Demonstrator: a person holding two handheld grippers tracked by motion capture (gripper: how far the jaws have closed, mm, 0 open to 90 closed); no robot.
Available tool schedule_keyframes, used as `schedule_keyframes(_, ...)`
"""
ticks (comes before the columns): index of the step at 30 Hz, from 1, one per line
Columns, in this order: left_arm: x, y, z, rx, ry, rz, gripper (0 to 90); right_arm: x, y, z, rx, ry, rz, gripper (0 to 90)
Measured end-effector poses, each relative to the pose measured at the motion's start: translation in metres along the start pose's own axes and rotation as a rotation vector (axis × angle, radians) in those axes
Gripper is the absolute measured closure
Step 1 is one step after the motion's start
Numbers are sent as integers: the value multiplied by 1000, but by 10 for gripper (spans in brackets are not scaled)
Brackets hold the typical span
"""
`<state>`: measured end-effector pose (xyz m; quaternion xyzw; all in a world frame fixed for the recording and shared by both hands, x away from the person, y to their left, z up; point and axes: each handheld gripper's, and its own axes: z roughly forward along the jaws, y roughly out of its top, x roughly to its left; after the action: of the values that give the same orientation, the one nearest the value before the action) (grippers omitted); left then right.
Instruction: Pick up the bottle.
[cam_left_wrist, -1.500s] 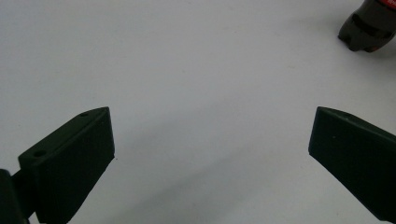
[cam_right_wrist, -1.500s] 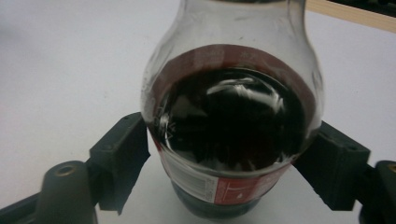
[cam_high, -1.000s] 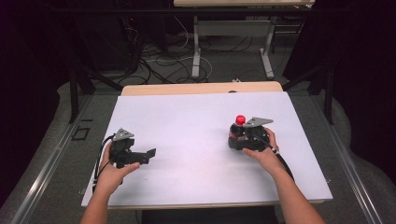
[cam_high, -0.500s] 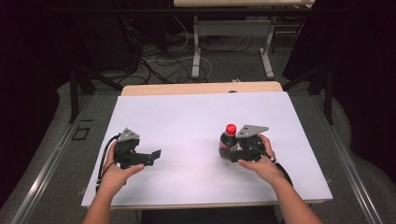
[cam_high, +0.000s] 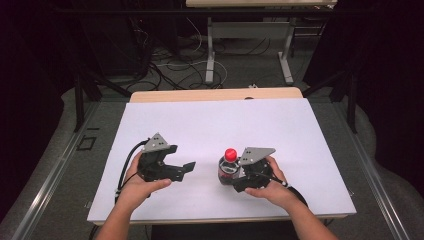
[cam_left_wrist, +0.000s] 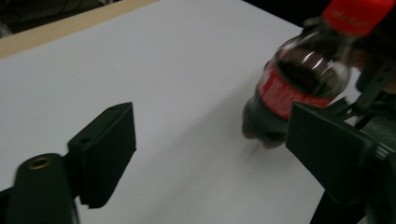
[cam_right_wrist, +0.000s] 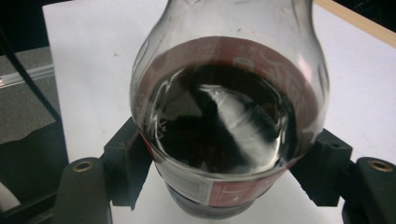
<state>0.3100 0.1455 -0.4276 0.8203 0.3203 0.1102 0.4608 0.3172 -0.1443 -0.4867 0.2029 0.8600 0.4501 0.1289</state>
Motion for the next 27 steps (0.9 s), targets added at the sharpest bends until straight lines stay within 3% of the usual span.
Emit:
schedule_keyframes(4,-15,12,6,-13,-58,45,196,5,-1,4,11,25,5,288)
schedule_keyframes(9,-25,24,15,6,-139,85,265,10,-4,11,32,47,-5,288)
schedule_keyframes(11,-28,28,18,4,-165,89,273,10,-4,12,25,41,-19,288)
schedule_keyframes(16,-35,39,24,-10,-204,70,301,11,-6,11,35,53,-4,288)
schedule_keyframes(17,-36,41,25,-3,-226,78,369,11,-6,11,34,59,-4,288)
schedule_keyframes(18,-37,44,29,9,-267,81,379,11,-6,11,35,58,-4,288)
schedule_keyframes(21,-38,47,33,42,-278,91,454,13,-5,11,36,76,-1,288)
schedule_keyframes(27,-41,52,39,71,-294,107,520,15,-6,11,29,76,-8,288)
